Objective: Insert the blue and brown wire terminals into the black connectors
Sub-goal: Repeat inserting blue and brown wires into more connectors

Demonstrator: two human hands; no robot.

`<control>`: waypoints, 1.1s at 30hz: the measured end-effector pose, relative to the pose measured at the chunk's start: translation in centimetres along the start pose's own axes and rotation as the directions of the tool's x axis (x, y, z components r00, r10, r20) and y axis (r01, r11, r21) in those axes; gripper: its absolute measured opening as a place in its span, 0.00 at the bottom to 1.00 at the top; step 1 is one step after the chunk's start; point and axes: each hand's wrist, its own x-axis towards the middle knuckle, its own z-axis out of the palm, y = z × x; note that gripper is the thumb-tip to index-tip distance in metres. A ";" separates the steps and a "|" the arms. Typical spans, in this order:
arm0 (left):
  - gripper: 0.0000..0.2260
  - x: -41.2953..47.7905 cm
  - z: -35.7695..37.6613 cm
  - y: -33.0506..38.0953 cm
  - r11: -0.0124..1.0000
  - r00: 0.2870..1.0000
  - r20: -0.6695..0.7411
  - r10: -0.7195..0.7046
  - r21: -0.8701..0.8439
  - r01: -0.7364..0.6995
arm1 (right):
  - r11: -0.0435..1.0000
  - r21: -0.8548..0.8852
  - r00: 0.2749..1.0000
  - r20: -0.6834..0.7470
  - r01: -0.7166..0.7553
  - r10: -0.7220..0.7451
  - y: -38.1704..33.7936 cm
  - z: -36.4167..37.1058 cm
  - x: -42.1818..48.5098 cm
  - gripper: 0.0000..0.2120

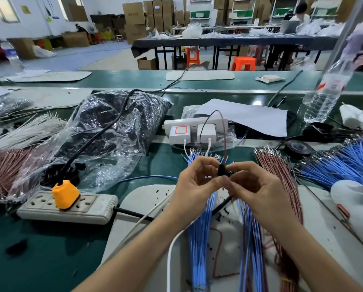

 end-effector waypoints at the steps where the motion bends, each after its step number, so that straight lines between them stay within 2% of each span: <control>1: 0.11 0.1 -0.1 0.1 0.999 1.000 0.017 -0.021 -0.029 0.022 | 1.000 0.001 1.000 0.004 -0.003 0.003 0.0 0.0 0.0 0.12; 5: 0.10 0.3 0.1 0.1 0.970 0.995 0.035 -0.095 -0.222 0.100 | 1.000 -0.004 0.995 0.093 -0.026 0.026 0.2 0.7 -0.1 0.10; 6: 0.10 0.6 0.0 0.1 0.946 0.991 0.001 -0.133 -0.299 0.127 | 0.997 0.009 0.984 0.160 -0.075 0.072 0.0 0.4 -0.2 0.11; 7: 0.11 0.9 -0.2 0.1 0.900 0.981 -0.051 -0.189 -0.408 0.152 | 0.987 0.016 0.944 0.292 -0.162 0.150 -0.3 -0.1 -0.2 0.11; 8: 0.12 1.3 -0.6 0.1 0.842 0.964 -0.097 -0.248 -0.514 0.165 | 0.963 0.003 0.841 0.488 -0.271 0.235 -0.9 -0.7 -0.3 0.11; 9: 0.12 1.5 -1.0 0.3 0.786 0.947 -0.125 -0.295 -0.595 0.166 | 0.928 -0.052 0.651 0.698 -0.369 0.298 -1.5 -1.4 -0.3 0.11; 10: 0.13 1.8 -1.5 0.5 0.740 0.936 -0.126 -0.328 -0.650 0.172 | 0.896 -0.116 0.428 0.847 -0.430 0.315 -2.1 -1.9 -0.4 0.12; 11: 0.13 1.9 -1.8 0.6 0.708 0.933 -0.111 -0.342 -0.683 0.179 | 0.876 -0.155 0.249 0.923 -0.456 0.293 -2.4 -2.2 -0.5 0.14; 12: 0.13 1.9 -2.0 0.7 0.694 0.934 -0.096 -0.344 -0.696 0.184 | 0.867 -0.158 0.155 0.954 -0.473 0.258 -2.5 -2.2 -0.5 0.14; 13: 0.13 1.8 -2.1 0.6 0.700 0.936 -0.083 -0.343 -0.687 0.196 | 0.861 -0.133 0.152 0.960 -0.491 0.235 -2.4 -2.2 -0.6 0.12; 14: 0.12 1.7 -1.9 0.6 0.729 0.941 -0.065 -0.332 -0.651 0.212 | 0.849 -0.089 0.207 0.952 -0.520 0.226 -2.1 -2.0 -0.5 0.09; 16: 0.11 1.2 -1.4 0.2 0.822 0.962 -0.006 -0.274 -0.521 0.231 | 0.824 0.020 0.450 0.845 -0.566 0.289 -1.6 -1.5 -0.3 0.10; 18: 0.12 0.7 -0.8 -0.1 0.917 0.977 0.064 -0.202 -0.338 0.211 | 0.832 0.109 0.702 0.603 -0.544 0.380 -0.9 -1.1 -0.2 0.10; 19: 0.12 0.5 -0.5 -0.2 0.949 0.982 0.071 -0.176 -0.252 0.189 | 0.841 0.133 0.770 0.496 -0.524 0.401 -0.6 -1.0 -0.1 0.10; 20: 0.12 0.4 -0.4 -0.2 0.969 0.986 0.054 -0.159 -0.183 0.166 | 0.852 0.137 0.801 0.440 -0.506 0.405 -0.4 -0.9 0.0 0.10; 22: 0.14 0.2 -0.2 -0.3 0.981 0.987 -0.008 -0.163 -0.108 0.161 | 0.861 0.099 0.781 0.483 -0.499 0.397 -0.5 -1.1 0.1 0.10; 25: 0.15 0.0 0.3 -0.2 0.969 0.978 -0.029 -0.206 -0.144 0.200 | 0.836 0.062 0.642 0.671 -0.546 0.370 -0.7 -2.1 0.1 0.09; 28: 0.14 0.4 0.6 0.0 0.925 0.967 -0.078 -0.242 -0.318 0.206 | 0.823 -0.062 0.501 0.767 -0.564 0.401 -0.7 -2.4 0.0 0.08; 31: 0.12 1.2 -0.1 0.3 0.812 0.936 -0.164 -0.311 -0.557 0.173 | 0.820 -0.215 0.322 0.844 -0.530 0.429 -0.9 -2.2 -0.2 0.06; 32: 0.11 1.3 -0.3 0.4 0.801 0.932 -0.187 -0.310 -0.579 0.151 | 0.820 -0.251 0.268 0.861 -0.514 0.432 -1.0 -2.3 -0.2 0.06; 33: 0.12 1.3 -0.5 0.4 0.827 0.935 -0.211 -0.286 -0.546 0.130 | 0.823 -0.270 0.246 0.867 -0.500 0.434 -1.1 -2.3 -0.3 0.05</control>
